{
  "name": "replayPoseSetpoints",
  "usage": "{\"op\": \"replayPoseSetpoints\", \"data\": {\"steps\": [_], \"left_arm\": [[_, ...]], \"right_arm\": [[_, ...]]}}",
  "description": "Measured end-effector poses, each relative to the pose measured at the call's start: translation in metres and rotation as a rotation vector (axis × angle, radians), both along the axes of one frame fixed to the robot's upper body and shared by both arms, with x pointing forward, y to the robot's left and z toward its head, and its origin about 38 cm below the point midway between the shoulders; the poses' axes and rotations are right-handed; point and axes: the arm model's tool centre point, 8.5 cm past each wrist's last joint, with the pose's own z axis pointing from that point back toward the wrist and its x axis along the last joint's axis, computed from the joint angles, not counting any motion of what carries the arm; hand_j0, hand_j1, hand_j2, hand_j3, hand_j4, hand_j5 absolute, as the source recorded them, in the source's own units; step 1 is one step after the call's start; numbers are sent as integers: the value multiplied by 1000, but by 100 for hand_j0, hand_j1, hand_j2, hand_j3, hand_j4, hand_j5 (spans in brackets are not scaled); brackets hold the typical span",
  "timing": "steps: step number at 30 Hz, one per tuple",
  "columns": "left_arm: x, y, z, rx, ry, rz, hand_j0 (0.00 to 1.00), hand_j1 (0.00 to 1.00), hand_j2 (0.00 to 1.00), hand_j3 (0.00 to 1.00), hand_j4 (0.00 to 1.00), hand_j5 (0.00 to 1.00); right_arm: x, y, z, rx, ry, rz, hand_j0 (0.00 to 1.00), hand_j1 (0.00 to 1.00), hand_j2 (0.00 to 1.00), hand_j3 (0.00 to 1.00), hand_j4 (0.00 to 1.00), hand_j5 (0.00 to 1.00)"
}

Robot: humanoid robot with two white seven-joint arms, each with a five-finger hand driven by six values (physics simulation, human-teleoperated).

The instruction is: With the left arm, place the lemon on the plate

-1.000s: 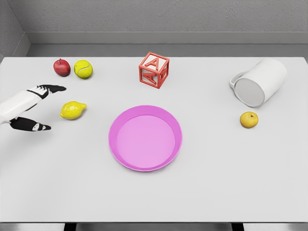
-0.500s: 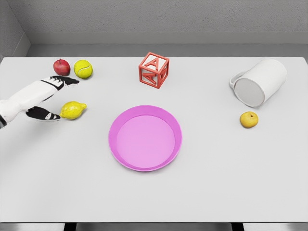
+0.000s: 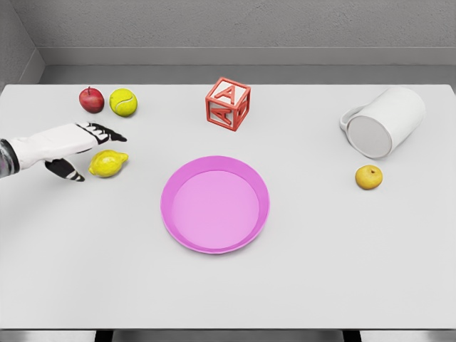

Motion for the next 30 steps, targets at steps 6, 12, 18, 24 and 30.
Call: {"op": "replayPoseSetpoints", "data": {"steps": [6,12,18,24,30], "left_arm": [[3,-13,-4,23,18,-39,100,100,100,100,100,100],[4,-15,-4,29,18,-47,100,100,100,100,100,100],[4,-19,-6,35,25,-59,100,100,100,100,100,100],[5,-24,-8,36,26,-67,100,100,100,100,100,100],[7,-28,-7,35,23,-75,100,100,100,100,100,100]], "right_arm": [[0,0,0,0,0,0,100,100,100,100,100,100],[0,0,0,0,0,0,100,100,100,100,100,100],[0,0,0,0,0,0,100,100,100,100,100,100],[0,0,0,0,0,0,100,100,100,100,100,100],[0,0,0,0,0,0,100,100,100,100,100,100]]}}
